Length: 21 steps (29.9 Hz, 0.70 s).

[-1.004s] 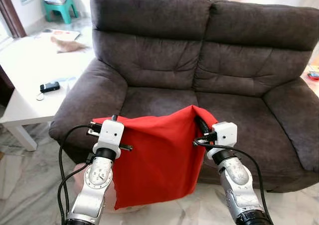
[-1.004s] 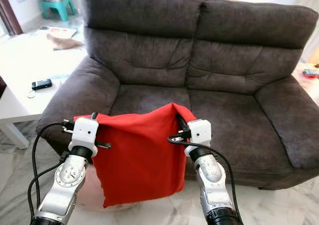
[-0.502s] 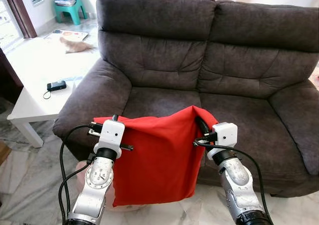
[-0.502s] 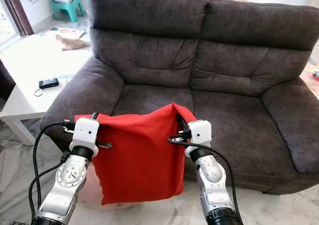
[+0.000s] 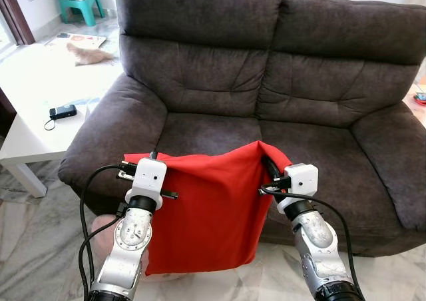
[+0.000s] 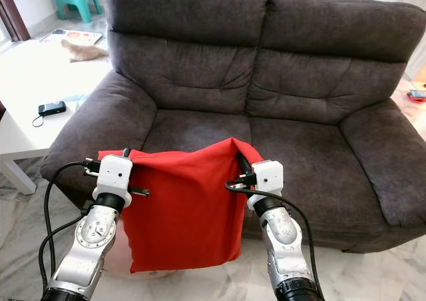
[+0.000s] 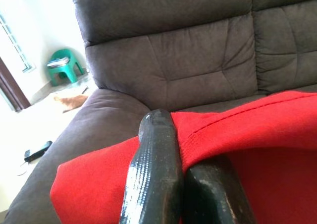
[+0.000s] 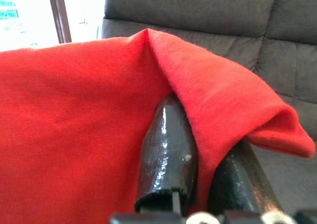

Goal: Move the pillow to the sofa from floor

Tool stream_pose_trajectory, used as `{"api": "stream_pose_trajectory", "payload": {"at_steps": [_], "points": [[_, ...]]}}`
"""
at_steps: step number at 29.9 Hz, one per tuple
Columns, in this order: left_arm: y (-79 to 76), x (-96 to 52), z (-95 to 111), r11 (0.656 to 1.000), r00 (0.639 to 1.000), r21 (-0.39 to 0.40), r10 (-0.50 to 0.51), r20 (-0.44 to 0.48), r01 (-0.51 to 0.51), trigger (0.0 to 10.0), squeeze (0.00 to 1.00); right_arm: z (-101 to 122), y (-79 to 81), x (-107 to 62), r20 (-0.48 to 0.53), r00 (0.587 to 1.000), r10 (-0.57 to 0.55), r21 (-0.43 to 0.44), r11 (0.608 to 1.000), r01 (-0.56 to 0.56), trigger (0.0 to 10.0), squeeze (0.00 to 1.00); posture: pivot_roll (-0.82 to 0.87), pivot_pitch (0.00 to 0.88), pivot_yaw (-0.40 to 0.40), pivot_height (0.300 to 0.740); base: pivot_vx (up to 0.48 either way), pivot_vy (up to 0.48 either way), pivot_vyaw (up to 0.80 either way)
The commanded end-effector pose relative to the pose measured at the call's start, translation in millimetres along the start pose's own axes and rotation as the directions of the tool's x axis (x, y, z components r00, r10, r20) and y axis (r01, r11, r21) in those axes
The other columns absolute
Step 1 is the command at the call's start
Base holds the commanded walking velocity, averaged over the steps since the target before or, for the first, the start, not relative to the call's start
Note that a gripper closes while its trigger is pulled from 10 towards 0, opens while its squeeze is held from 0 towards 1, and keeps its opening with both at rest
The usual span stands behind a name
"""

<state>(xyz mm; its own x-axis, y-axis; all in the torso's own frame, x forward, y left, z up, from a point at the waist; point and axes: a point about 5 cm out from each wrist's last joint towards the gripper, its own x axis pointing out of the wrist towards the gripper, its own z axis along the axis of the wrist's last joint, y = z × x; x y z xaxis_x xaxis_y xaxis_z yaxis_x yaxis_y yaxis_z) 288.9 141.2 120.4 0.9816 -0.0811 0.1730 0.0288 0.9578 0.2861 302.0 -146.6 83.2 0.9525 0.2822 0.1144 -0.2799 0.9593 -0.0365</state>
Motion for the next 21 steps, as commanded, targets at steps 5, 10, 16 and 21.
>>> {"api": "stream_pose_trajectory", "payload": {"at_steps": [5,10,16,21], "points": [[0.4,6.9,16.3,1.000,0.996,0.001,0.018,0.088,-0.019,10.0,0.00,13.3,-5.0,6.3,0.064,0.998,-0.013,-0.004,1.000,0.014,10.0,0.00,0.01,0.000,-0.074,0.740,0.000,-0.418,-0.64],[0.4,6.8,15.7,1.000,0.996,0.002,0.016,0.088,-0.016,10.0,0.00,13.4,-4.6,6.6,0.068,0.998,-0.012,-0.007,1.000,0.012,10.0,0.00,0.01,0.000,-0.074,0.740,0.000,-0.422,0.00],[-0.1,6.8,16.0,1.000,0.996,0.008,0.008,0.093,-0.009,10.0,0.00,14.9,-5.4,8.2,0.074,0.997,-0.015,-0.006,1.000,0.016,10.0,0.00,0.01,0.000,-0.069,0.740,0.000,-0.420,0.00],[-1.7,6.7,16.0,1.000,0.995,0.012,0.000,0.096,-0.001,10.0,0.00,14.5,-5.7,8.4,0.075,0.997,-0.018,0.003,1.000,0.018,10.0,0.00,0.01,0.000,-0.068,0.740,0.000,-0.418,0.00]]}}
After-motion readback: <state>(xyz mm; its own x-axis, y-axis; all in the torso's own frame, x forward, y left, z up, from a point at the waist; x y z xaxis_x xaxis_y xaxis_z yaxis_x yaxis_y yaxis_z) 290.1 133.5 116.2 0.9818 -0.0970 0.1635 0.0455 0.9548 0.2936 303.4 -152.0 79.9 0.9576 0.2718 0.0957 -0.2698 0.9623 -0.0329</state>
